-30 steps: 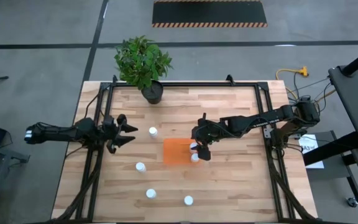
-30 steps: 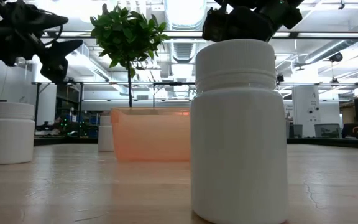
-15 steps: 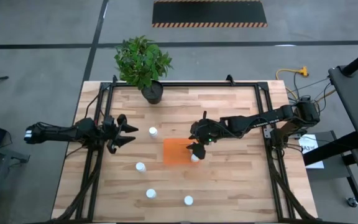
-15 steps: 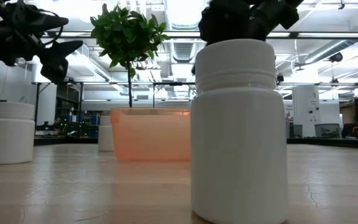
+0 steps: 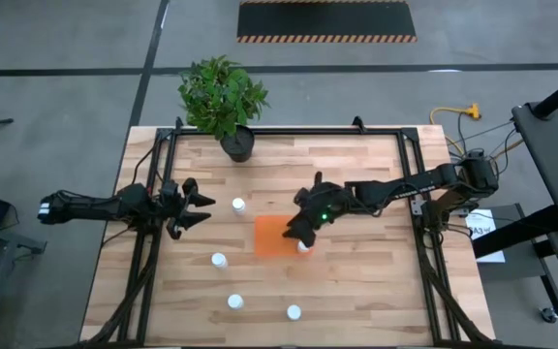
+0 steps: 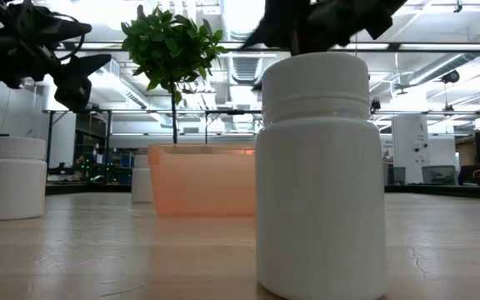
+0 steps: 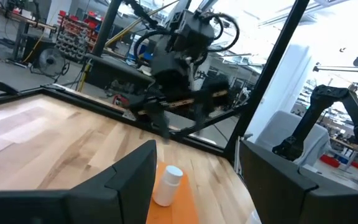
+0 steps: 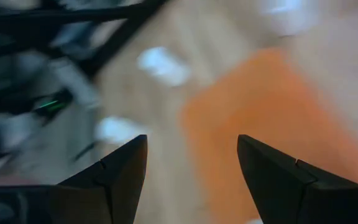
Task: Pick and place pill bottles into a basket
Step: Put the white pill bottle into the orange bin
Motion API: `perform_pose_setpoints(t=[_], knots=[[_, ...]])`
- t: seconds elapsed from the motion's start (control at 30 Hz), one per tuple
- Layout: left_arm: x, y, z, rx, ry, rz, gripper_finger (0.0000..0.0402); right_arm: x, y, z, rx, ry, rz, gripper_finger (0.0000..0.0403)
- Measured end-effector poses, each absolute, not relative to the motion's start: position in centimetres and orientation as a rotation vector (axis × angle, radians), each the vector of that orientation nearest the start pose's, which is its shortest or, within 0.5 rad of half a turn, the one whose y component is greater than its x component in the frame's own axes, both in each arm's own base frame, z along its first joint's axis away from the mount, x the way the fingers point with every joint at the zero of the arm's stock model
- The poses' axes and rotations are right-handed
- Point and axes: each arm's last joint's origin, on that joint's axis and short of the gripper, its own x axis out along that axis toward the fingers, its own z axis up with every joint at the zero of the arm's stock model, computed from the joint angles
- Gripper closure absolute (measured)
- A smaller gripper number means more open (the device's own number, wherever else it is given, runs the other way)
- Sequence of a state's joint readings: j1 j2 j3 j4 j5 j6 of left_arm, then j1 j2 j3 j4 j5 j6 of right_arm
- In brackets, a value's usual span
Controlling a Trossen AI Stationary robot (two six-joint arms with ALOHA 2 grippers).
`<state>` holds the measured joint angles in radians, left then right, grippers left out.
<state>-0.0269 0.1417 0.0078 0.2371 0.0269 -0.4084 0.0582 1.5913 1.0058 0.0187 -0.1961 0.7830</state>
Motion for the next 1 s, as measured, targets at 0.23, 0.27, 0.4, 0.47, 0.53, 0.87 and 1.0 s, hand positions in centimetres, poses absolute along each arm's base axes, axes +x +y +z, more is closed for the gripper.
perform_pose_setpoints(t=[0.23, 0.27, 0.4, 0.47, 0.53, 0.87, 1.0], knots=[[10.6, -0.4, 17.8, -0.408, -0.091, -0.074, 0.0189, 34.6, 4.7, 25.2, 0.789, 0.589, 0.570, 0.0165], [10.6, -0.4, 17.8, -0.408, -0.091, -0.074, 0.0189, 34.4, 5.1, 25.2, 0.766, 0.597, 0.630, 0.0165], [10.6, -0.4, 17.8, -0.408, -0.091, -0.074, 0.0189, 33.9, 6.8, 25.1, 0.637, 0.605, 0.806, 0.0165], [10.6, -0.4, 17.8, -0.408, -0.091, -0.074, 0.0189, 33.7, 7.6, 25.1, 0.573, 0.596, 0.859, 0.0165], [10.6, -0.4, 17.8, -0.408, -0.091, -0.074, 0.0189, 33.5, 8.1, 25.0, 0.494, 0.565, 0.895, 0.0165], [10.6, -0.4, 17.8, -0.408, -0.091, -0.073, 0.0189, 33.5, 10.0, 27.1, 0.084, 0.609, 0.798, 0.0165], [10.6, -0.4, 17.8, -0.408, -0.091, -0.074, 0.0189, 32.8, 10.9, 28.8, -0.041, 0.769, 0.558, 0.0166]])
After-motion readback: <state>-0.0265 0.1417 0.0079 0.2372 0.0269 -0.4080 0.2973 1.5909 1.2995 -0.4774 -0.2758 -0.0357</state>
